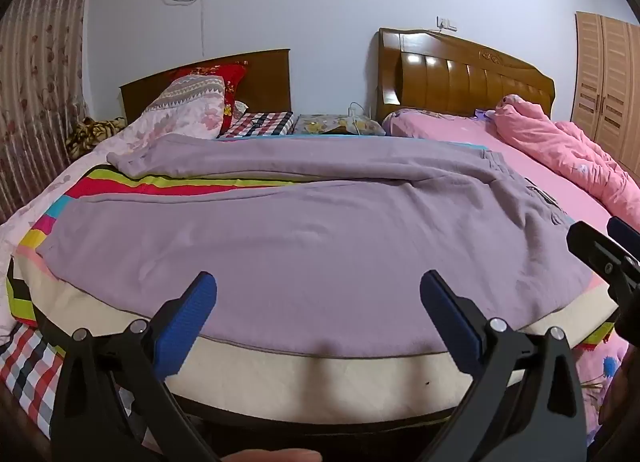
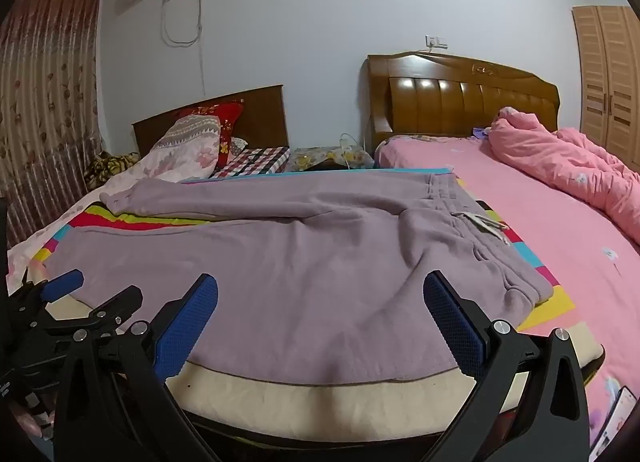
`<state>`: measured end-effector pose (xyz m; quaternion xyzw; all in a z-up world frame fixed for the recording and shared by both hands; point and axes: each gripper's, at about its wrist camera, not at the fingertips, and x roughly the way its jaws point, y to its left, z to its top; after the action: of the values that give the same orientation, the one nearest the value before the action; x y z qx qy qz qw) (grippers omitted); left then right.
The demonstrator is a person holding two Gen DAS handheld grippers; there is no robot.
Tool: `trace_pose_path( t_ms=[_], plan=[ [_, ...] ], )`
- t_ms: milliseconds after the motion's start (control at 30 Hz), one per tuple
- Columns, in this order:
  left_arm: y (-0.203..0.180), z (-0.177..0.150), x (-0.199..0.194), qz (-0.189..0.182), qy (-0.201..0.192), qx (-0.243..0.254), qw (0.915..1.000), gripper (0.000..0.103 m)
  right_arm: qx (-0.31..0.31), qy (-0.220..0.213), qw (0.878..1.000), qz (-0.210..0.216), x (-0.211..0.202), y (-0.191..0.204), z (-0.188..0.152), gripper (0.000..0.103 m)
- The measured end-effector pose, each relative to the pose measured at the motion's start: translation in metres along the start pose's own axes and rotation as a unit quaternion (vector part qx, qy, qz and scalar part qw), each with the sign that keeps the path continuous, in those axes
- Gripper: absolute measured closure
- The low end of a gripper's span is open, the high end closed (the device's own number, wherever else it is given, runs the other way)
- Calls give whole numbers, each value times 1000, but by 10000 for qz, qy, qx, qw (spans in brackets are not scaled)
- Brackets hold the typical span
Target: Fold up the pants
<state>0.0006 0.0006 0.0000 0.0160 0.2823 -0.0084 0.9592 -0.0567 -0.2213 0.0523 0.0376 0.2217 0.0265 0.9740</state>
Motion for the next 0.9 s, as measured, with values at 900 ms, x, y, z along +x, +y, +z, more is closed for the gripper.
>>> trace_pose_path(
  t_ms=[900],
  plan=[
    [4, -3, 2, 5, 73, -56, 10000, 1, 127, 146, 9998, 97, 7, -3, -8, 4]
  ],
)
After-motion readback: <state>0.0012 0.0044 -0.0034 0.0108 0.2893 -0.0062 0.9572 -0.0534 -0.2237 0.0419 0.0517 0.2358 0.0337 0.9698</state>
